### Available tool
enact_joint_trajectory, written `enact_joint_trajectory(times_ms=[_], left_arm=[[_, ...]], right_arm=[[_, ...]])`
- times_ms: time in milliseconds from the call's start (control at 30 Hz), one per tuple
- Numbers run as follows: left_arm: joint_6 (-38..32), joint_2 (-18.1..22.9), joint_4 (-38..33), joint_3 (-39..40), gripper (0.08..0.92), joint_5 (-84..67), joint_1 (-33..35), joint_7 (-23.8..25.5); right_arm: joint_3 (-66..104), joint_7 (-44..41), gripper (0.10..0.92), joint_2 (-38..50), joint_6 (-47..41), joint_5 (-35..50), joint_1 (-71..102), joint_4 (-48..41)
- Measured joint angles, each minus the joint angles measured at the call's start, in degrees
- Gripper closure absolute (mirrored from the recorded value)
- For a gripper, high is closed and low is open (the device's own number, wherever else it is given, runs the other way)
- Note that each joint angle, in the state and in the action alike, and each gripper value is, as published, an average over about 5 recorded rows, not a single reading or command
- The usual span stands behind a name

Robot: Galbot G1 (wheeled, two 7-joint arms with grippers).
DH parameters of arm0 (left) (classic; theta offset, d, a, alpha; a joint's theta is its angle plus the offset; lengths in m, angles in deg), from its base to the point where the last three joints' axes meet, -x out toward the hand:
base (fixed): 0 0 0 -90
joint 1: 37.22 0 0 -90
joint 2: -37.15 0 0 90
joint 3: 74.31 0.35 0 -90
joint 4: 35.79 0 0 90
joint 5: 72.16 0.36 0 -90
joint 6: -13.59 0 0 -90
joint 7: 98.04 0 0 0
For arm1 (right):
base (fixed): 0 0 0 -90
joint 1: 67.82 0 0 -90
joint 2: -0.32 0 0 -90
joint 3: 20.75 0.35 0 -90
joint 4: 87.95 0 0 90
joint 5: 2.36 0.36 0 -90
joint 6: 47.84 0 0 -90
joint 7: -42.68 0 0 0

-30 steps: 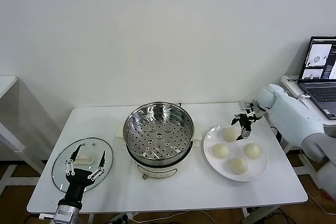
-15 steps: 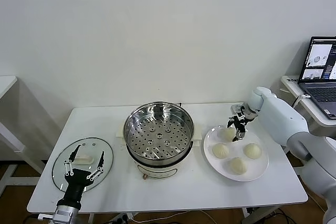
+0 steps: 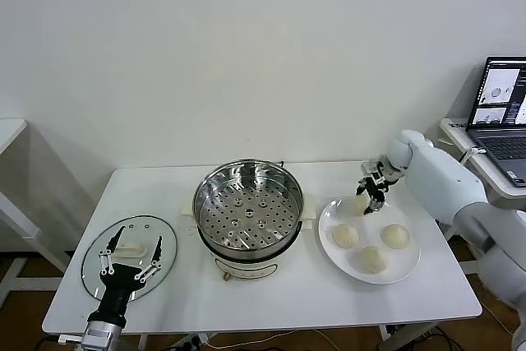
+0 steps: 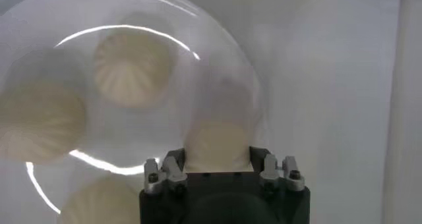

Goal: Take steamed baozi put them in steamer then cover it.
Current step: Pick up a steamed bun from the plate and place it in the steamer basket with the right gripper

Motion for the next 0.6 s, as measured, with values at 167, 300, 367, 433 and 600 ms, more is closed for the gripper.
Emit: enact_joint_trajectory(times_ms=[167,300,367,433,600], left_arm=[[-0.1,0.1,-0.1,0.1,0.177,-0.1,-0.3,0.0],[-0.2,0.1,-0.4,0.2,0.177,-0.1,-0.1,0.0],[-0.3,0.1,-0.7,0.1,0.177,-0.1,0.1,-0.1],[-0.4,0.2,-0.9,0.0,0.177,-0.1,0.3,-0.1],[-0.6,0.3,-1.2,-0.1,0.177,-0.1,0.6,-0.1]], right_arm=[[-4.2,-1.1,0.344,-0.1,4.5,4.2,-5.7,6.3],[-7.1,-2.1,0.332,-1.4,9.0,6.2,-10.2,11.2],[-8.3,-2.7,0.33,-2.6,11.4,6.7,-12.3,13.3],[-9.4,-3.3,0.33,-3.9,13.7,6.9,-14.2,15.0],[-11.7,-4.3,0.33,-7.9,18.7,6.6,-16.8,17.4]])
